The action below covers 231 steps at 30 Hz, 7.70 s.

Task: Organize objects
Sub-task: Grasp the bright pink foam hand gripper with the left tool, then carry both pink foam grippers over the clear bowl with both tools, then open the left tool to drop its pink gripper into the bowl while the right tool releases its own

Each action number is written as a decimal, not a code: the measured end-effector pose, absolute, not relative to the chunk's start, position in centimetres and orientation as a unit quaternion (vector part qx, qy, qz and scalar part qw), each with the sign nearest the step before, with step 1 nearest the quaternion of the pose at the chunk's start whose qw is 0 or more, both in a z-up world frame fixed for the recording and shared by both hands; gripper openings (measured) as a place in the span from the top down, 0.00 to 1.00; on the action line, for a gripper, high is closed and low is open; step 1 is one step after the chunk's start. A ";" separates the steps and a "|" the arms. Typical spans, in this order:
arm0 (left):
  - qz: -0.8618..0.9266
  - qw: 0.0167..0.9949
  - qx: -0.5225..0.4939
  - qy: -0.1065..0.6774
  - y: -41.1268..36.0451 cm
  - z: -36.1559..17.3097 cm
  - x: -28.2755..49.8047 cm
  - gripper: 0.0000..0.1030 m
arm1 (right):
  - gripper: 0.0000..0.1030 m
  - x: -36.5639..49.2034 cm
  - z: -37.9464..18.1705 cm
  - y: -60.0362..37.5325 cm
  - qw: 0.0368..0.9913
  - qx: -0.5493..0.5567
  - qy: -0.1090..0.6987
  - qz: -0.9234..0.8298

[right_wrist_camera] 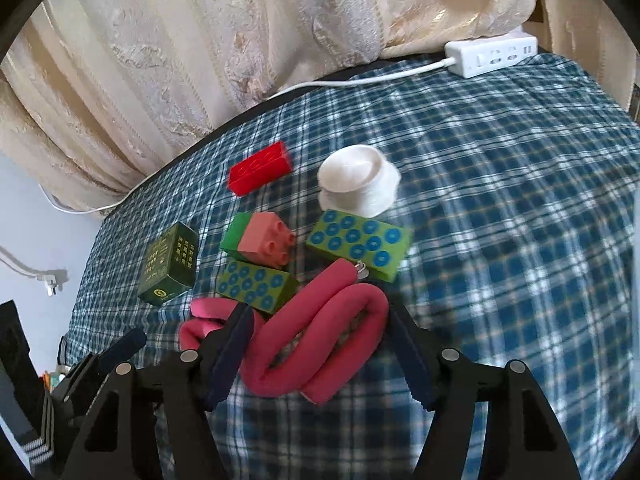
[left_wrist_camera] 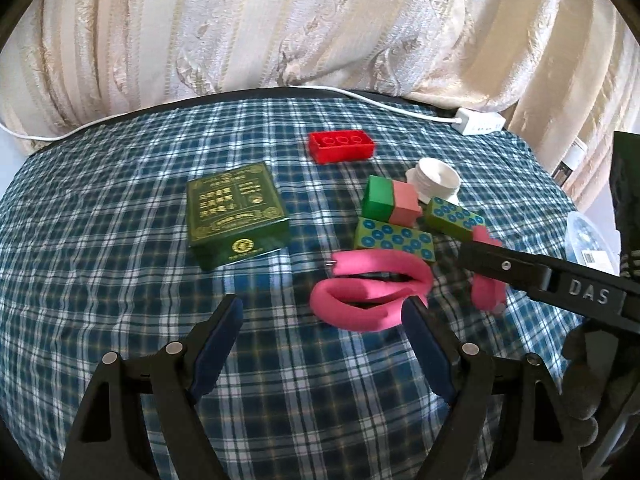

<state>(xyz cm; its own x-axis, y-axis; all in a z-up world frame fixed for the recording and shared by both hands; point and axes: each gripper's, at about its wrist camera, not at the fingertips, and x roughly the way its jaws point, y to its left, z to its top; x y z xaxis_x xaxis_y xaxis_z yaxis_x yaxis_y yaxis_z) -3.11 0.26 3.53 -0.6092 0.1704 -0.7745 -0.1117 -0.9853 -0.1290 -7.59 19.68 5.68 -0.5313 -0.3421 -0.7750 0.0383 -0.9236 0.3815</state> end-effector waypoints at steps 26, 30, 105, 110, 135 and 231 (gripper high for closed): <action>0.885 0.109 -0.452 -0.014 3.2 1.7 -4.9 0.20 | 0.31 -5.3 5.3 23.0 0.104 0.454 -0.189 -0.865; 0.887 0.105 -0.450 -0.003 3.4 1.4 -5.0 0.20 | 0.31 -5.2 5.3 23.2 0.103 0.452 -0.188 -0.866; 0.903 0.197 -0.368 0.102 17.1 7.3 1.5 0.29 | 0.31 6.5 7.8 40.4 -0.060 0.348 -0.236 -0.905; 0.900 0.206 -0.368 0.107 18.5 7.3 1.4 0.29 | 0.31 6.8 7.3 41.6 -0.079 0.348 -0.232 -0.905; 0.888 0.241 -0.367 0.136 25.0 7.6 0.4 0.29 | 0.31 5.3 6.2 47.0 -0.111 0.339 -0.231 -0.905; 0.881 0.284 -0.376 0.040 24.7 9.4 -4.0 0.24 | 0.29 -0.8 8.4 47.1 -0.063 0.365 -0.205 -0.906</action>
<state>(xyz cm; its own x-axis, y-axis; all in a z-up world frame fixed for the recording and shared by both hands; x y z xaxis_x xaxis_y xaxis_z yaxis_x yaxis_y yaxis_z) -3.98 24.75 9.36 -0.5565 0.4699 -0.6852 -0.5299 -0.8359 -0.1429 -0.80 47.07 8.35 -0.7249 -0.0354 -0.6879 -0.2646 -0.9077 0.3256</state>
